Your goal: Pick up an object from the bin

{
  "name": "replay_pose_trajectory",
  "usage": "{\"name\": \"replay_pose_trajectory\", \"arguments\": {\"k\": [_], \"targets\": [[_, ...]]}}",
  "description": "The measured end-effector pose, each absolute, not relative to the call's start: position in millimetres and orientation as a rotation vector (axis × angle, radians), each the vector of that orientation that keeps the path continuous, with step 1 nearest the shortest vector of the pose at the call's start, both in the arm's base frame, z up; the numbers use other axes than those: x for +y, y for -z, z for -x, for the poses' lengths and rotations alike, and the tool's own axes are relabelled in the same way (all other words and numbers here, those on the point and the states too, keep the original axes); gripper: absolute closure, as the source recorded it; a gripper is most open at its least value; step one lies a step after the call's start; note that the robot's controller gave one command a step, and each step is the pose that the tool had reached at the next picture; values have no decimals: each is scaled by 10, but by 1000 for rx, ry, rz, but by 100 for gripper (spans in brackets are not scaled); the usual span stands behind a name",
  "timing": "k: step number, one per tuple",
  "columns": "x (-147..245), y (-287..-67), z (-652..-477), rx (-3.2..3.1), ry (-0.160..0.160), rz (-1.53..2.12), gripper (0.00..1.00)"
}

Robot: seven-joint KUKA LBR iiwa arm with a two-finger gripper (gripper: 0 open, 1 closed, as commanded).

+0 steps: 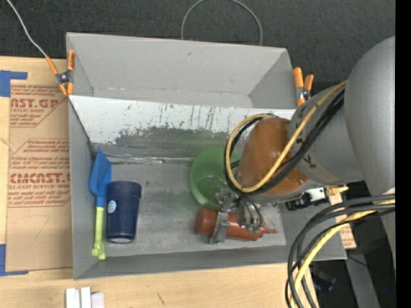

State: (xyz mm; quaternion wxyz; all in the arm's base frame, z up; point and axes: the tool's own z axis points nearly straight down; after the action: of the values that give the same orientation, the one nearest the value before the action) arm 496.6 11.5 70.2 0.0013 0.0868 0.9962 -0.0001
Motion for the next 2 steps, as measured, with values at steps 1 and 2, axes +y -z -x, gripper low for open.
{"name": "replay_pose_trajectory", "arguments": {"k": [1, 2], "targets": [[115, -702, -4966, 3127, 0, -272, 100], [115, -702, -4966, 3127, 0, -273, 100]]}}
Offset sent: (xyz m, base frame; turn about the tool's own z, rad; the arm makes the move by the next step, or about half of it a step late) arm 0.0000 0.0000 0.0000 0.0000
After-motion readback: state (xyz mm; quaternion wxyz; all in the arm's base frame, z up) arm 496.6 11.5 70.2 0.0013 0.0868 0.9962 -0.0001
